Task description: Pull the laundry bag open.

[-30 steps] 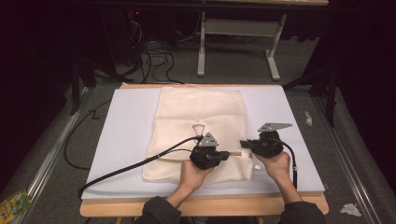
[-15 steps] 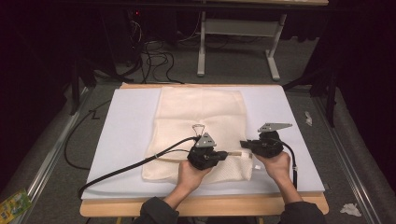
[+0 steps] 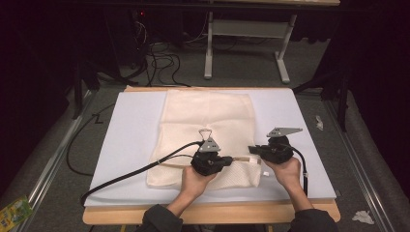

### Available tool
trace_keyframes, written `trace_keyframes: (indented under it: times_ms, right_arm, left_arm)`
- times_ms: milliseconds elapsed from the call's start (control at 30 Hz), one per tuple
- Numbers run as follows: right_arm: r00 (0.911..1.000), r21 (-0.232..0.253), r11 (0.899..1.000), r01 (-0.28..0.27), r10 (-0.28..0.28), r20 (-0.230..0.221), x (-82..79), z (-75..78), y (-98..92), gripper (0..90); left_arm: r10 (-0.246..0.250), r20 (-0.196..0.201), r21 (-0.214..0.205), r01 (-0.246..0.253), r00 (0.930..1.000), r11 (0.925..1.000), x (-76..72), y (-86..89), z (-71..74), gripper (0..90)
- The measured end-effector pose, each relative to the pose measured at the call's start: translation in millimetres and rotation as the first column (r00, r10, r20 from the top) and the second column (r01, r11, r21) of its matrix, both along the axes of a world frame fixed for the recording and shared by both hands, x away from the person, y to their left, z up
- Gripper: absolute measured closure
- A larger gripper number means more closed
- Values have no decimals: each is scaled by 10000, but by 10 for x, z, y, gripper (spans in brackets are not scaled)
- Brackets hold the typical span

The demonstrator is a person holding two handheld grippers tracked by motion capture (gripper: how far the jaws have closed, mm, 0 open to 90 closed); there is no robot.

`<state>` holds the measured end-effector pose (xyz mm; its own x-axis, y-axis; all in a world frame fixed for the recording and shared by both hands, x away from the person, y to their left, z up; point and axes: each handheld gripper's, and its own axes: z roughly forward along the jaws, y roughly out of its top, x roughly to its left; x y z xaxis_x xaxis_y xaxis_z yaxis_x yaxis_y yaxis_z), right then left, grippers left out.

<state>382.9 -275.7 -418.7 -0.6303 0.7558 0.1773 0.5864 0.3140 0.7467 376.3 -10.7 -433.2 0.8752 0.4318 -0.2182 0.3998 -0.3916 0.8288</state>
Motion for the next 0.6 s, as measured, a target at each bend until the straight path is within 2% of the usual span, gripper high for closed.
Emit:
trace_keyframes:
  times_ms: [433, 600]
  right_arm:
    - [9999, 44, 9999, -144, 144, 17, -10, -2, 3, 884]
    - [10000, 133, 9999, -87, 86, 47, -24, 11, -34, 885]
  left_arm:
    - [5, 78, 117, -6, 10000, 9999, -16, 30, 5, 875]
    - [187, -163, 9, -186, 9997, 9998, 7, 139, -36, 875]
